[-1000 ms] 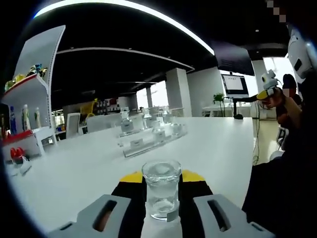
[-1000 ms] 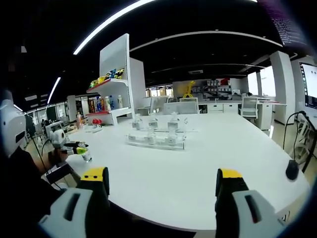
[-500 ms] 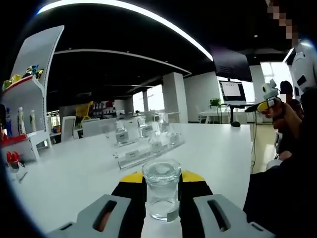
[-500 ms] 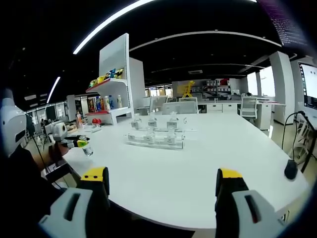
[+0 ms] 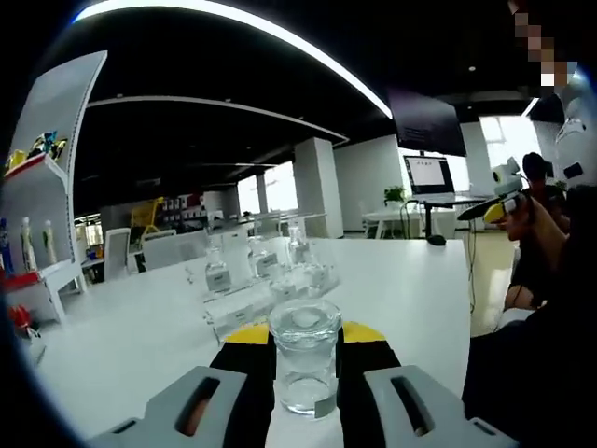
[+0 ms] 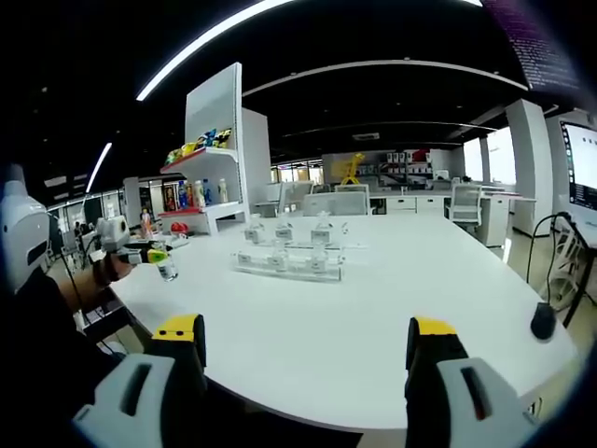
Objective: Identify the label on the chemical reagent bottle, grasp the chemical reagent bottle, and place it in the designated position on the reagent rack
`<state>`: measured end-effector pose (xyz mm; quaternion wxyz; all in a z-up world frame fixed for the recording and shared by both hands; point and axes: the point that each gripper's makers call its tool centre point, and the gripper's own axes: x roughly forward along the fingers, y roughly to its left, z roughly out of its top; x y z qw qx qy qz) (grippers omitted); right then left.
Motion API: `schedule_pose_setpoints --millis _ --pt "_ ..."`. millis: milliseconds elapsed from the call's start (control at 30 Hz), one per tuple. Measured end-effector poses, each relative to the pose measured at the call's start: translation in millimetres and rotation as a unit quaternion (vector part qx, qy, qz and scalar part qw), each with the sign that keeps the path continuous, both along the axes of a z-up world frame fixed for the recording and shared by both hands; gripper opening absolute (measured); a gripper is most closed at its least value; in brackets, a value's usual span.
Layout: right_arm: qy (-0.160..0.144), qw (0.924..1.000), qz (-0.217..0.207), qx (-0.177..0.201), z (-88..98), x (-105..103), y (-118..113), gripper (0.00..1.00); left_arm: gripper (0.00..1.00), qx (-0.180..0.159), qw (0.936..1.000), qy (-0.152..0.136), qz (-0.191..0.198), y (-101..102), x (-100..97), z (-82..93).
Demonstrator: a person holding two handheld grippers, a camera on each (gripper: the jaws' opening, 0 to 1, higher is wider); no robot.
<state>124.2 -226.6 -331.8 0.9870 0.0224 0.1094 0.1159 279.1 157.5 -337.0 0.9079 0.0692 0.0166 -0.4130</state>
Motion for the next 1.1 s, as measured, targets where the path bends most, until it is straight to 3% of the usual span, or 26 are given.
schedule_pose_setpoints --millis 633,1100 --pt "0.0 1.0 -0.006 -0.001 0.8 -1 -2 0.85 0.25 0.018 0.9993 -0.012 -0.031 -26 19.2 26.3" --pt "-0.003 1.0 -0.008 0.002 0.0 -5 -7 0.85 0.25 0.002 0.9994 -0.004 -0.034 -36 33.2 46.1"
